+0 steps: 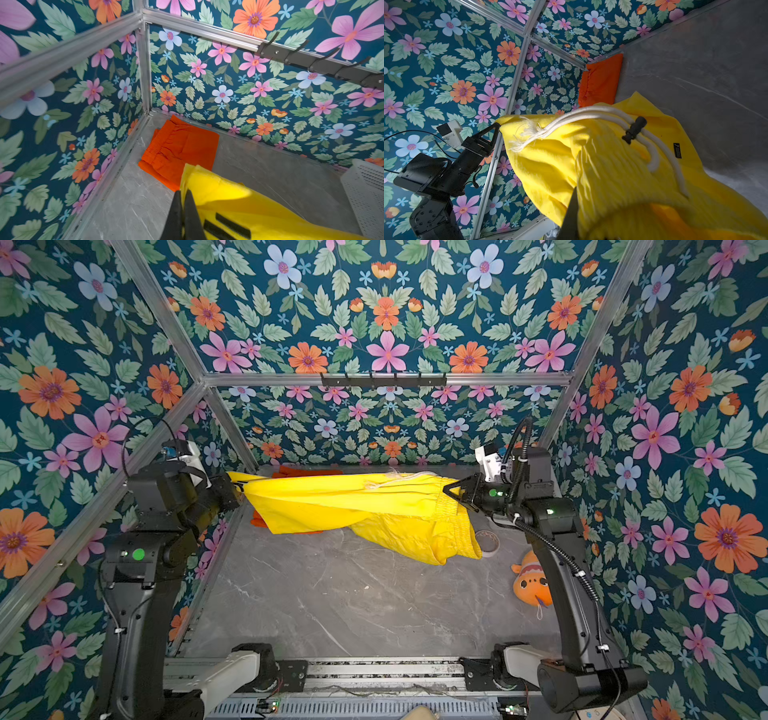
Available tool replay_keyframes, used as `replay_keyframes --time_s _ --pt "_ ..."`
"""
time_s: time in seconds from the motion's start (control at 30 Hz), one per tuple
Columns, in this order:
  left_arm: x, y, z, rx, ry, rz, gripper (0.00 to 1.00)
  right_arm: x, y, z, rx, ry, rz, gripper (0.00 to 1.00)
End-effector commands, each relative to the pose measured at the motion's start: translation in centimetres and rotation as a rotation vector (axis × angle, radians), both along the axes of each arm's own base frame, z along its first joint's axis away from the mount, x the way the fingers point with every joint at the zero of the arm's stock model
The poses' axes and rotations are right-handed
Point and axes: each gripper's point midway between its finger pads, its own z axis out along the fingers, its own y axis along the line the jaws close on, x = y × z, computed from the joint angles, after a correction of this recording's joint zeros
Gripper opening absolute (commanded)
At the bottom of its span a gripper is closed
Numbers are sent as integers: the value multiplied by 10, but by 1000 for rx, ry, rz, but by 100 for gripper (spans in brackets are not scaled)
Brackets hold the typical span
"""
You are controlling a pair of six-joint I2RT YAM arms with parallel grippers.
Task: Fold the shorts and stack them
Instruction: 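Lift the yellow shorts with both grippers and stretch them across the far edge, then lower the stretched shorts onto the table with both grippers, drawing them nearer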
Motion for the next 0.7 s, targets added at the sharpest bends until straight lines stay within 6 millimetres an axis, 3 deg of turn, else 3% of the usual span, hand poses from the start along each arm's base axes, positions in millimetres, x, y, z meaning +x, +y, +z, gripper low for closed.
replay_keyframes --time_s 0.0,0.13,0.27,0.37,0.43,0.53,0.6,0.67 --pt "-11 20 1 103 35 84 0 -10 19 11 58 -23 91 0" --pt "6 18 -13 127 74 68 0 7 20 -6 46 10 83 0" --pt "50 1 -24 94 70 -13 0 36 24 -17 32 39 75 0" --pt "89 -6 -23 77 47 -62 0 68 24 -11 2 19 53 0" --pt "118 -9 -7 71 16 -91 0 93 24 4 -20 -19 44 0" --pt "144 -13 36 80 -64 -130 0 125 28 29 -28 -66 61 0" --pt "142 -14 70 85 -140 -139 0 129 28 57 -33 -126 75 0" --pt "126 -13 98 90 -225 -128 0 123 27 79 -33 -177 81 0"
